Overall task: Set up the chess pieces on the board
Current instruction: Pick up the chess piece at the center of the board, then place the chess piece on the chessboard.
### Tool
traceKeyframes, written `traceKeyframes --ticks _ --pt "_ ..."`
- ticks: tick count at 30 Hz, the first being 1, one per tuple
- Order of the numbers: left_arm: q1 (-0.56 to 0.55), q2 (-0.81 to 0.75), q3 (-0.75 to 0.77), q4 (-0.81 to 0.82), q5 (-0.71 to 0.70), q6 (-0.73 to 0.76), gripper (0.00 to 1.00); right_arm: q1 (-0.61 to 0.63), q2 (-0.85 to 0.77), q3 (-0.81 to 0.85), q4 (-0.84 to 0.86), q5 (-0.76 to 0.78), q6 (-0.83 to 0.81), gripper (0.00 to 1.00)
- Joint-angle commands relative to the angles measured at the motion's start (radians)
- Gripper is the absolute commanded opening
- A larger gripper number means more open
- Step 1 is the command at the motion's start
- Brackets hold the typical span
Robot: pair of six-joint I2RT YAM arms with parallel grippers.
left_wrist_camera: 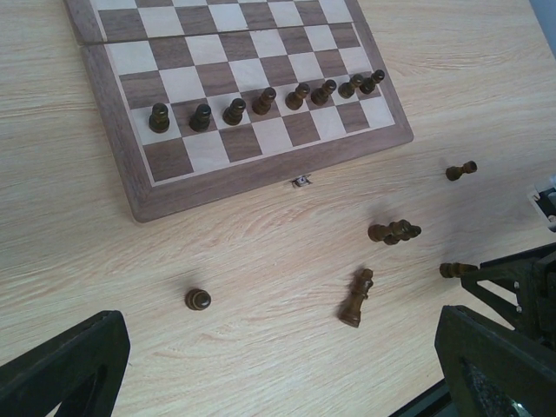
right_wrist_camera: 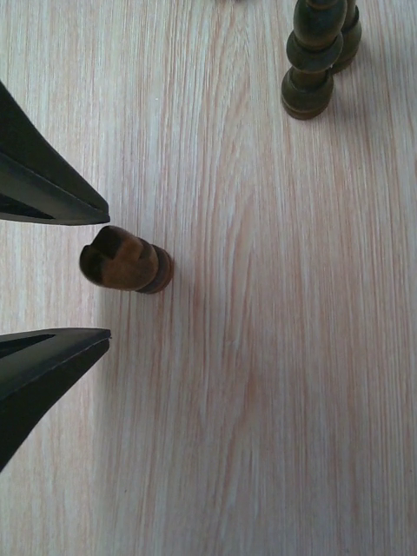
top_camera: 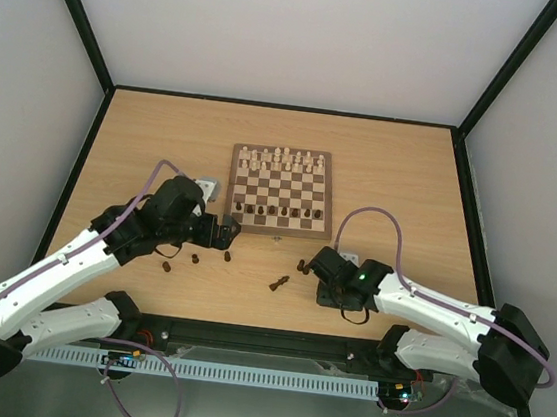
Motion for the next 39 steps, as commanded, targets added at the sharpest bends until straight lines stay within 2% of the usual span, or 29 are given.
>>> traceKeyframes --ticks 1,6,12,18,23,27,32,39 --pt "-0.007 0.013 -0.010 0.021 -0.005 -0.002 0.99 0.007 0.035 -0.009 0.009 0.014 -0.012 0.33" --pt "-0.009 0.023 -0.009 0.020 -0.010 0.002 1.00 0.008 0.072 0.005 0.026 0.035 -0.028 0.32" --pt "-0.009 0.029 -0.009 0.020 -0.014 0.004 1.00 0.007 0.089 0.025 0.032 0.050 -0.044 0.22" --pt "-0.009 0.032 -0.009 0.023 -0.014 0.005 0.99 0.006 0.102 0.050 0.022 0.062 -0.059 0.08" --pt "-0.008 0.035 -0.011 0.025 -0.016 0.008 0.99 0.006 0.114 0.089 0.003 0.068 -0.072 0.03" --pt "-0.009 0.035 -0.004 0.016 -0.023 0.011 1.00 -0.010 0.143 0.222 -0.077 0.115 -0.116 0.03" --pt "-0.009 0.029 -0.003 0.013 -0.024 0.012 1.00 -0.108 0.217 0.399 -0.141 0.130 -0.226 0.03" --pt "-0.009 0.025 0.015 -0.008 -0.033 0.022 1.00 -0.198 0.452 0.616 -0.147 0.097 -0.345 0.02"
